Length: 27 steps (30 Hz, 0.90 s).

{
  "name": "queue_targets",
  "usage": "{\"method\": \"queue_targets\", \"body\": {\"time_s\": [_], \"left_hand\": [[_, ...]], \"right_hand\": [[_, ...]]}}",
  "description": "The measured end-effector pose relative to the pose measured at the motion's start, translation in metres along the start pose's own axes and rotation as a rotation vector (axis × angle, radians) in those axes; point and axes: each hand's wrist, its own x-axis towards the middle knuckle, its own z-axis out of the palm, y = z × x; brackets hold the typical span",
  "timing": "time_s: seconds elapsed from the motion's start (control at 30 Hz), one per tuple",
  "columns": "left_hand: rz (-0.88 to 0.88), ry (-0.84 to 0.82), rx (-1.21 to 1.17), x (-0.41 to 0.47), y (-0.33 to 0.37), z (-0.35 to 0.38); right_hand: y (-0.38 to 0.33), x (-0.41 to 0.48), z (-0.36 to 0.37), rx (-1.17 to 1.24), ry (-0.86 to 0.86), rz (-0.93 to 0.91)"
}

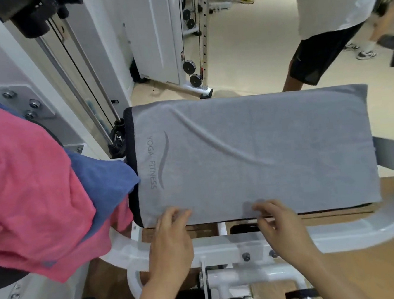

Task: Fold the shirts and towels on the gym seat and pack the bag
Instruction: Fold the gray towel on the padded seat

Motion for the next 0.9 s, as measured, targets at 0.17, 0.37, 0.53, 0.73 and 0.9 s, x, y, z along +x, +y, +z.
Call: {"method": "queue_targets", "body": {"time_s": [0.17,0.37,0.53,0.73,0.9], "left_hand": [[0.240,-0.146,-0.022,-0.009,0.057,0.037],[0.480,-0.242,-0.007,0.001,0.146,0.087],[0.518,-0.275,-0.019,0.015,0.230,0.138],[0.496,-0.373,0.178,0.026,0.300,0.178],[0.459,-0.221,0.185,0.034,0.313,0.207]], "right_hand": [[0.045,-0.040,-0.050,0.222,0.143,0.302],[0.106,-0.043,-0.117,0.243,0.204,0.432],[0.156,-0.003,-0.168,0.178,0.219,0.416],[0.193,0.029,-0.179,0.294,0.228,0.464],[0.201,0.033,-0.181,0.267,0.376,0.382]]}}
